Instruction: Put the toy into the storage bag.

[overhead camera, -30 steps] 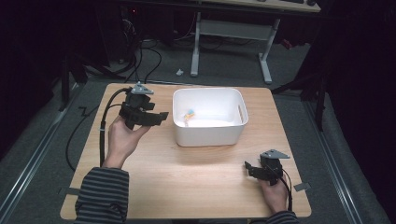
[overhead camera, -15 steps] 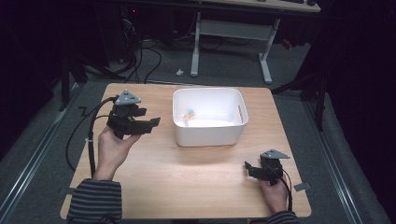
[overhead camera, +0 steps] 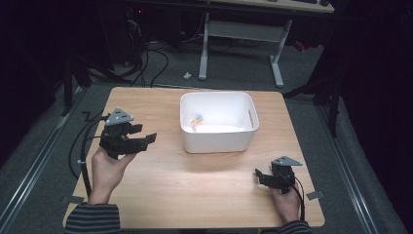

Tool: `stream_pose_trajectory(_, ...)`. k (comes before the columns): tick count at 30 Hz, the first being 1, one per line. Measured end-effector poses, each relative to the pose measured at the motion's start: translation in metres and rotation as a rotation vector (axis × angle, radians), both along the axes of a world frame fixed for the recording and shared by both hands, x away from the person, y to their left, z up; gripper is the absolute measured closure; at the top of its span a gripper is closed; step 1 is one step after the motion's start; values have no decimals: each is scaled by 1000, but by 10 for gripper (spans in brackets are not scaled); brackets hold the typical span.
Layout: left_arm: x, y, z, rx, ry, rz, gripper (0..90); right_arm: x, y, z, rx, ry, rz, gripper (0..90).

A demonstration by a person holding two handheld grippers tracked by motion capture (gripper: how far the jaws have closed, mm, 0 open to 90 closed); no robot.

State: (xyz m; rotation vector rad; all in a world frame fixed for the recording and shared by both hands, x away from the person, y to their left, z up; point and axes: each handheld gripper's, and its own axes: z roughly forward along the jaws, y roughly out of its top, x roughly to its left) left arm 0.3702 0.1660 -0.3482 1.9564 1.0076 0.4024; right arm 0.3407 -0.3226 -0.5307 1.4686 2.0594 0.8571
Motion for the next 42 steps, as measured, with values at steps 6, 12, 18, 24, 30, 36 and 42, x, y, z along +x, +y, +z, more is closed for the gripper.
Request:
stream_pose_trajectory(6, -9, 8, -11, -19, 10, 15, 400, 0, 0, 0, 0, 0, 0, 257)
stream_pose_trajectory(12, -19, 20, -20, -64, 10, 34, 400, 0, 0, 0, 0, 1, 2, 257)
stream_pose_trajectory(18, -23, 31, -37, -71, 34, 65, 398, 0, 0, 0, -1, 1, 2, 257)
stream_pose_trajectory(24, -22, 38, -52, -104, 49, 90, 396, 0, 0, 0, -1, 1, 1, 257)
stream_pose_trajectory(30, -19, 35, -67, -84, 78, 97, 391, 0, 0, 0, -1, 2, 0, 257)
stream_pose_trajectory(36, -22, 35, -80, -100, 53, 106, 398, 0, 0, 0, -1, 1, 1, 257)
stream_pose_trajectory(42, -20, 30, -96, -103, 75, 111, 405, 0, 0, 0, -1, 1, 1, 257)
